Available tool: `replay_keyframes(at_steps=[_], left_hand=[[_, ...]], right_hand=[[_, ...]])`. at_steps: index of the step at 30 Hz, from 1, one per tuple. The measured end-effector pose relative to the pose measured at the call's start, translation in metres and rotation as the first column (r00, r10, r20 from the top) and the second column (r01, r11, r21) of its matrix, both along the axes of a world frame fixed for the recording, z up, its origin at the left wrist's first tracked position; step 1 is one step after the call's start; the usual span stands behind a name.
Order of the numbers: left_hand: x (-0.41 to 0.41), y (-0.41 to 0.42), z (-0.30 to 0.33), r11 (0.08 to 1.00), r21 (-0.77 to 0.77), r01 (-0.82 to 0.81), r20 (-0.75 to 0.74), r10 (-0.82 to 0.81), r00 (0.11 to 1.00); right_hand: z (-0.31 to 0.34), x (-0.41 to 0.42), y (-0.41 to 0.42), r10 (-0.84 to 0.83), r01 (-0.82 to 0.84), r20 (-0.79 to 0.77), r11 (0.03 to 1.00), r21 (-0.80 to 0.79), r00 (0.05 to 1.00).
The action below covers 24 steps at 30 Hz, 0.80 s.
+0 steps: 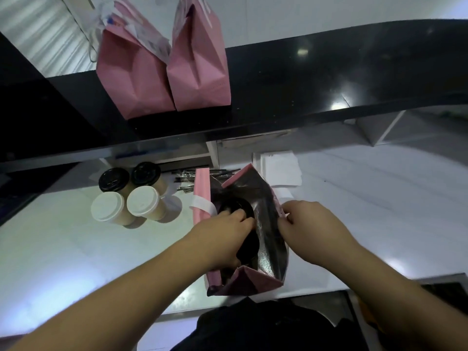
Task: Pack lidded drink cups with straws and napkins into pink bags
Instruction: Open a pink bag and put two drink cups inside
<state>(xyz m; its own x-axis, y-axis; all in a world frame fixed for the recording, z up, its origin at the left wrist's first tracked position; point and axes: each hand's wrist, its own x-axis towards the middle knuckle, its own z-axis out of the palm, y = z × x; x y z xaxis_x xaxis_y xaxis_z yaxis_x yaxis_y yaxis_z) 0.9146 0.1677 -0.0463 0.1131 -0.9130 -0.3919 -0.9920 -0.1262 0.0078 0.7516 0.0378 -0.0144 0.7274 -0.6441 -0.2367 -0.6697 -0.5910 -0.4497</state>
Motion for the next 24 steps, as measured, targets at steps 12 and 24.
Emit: replay_keyframes(at_steps=[12, 24], left_hand=[[-0.006, 0.016, -0.017, 0.999, -0.027, -0.026, -0.046, 0.025, 0.999], [0.0, 0.007, -0.042, 0.999, 0.025, 0.031, -0.021, -0.031, 0.999]], right_hand=[[0.0, 0.002, 0.001, 0.024, -0.024, 0.017, 1.0, 0.004, 1.0], [0.0, 0.025, -0.002, 0.004, -0.006, -0.081, 1.0, -0.024, 0.997]])
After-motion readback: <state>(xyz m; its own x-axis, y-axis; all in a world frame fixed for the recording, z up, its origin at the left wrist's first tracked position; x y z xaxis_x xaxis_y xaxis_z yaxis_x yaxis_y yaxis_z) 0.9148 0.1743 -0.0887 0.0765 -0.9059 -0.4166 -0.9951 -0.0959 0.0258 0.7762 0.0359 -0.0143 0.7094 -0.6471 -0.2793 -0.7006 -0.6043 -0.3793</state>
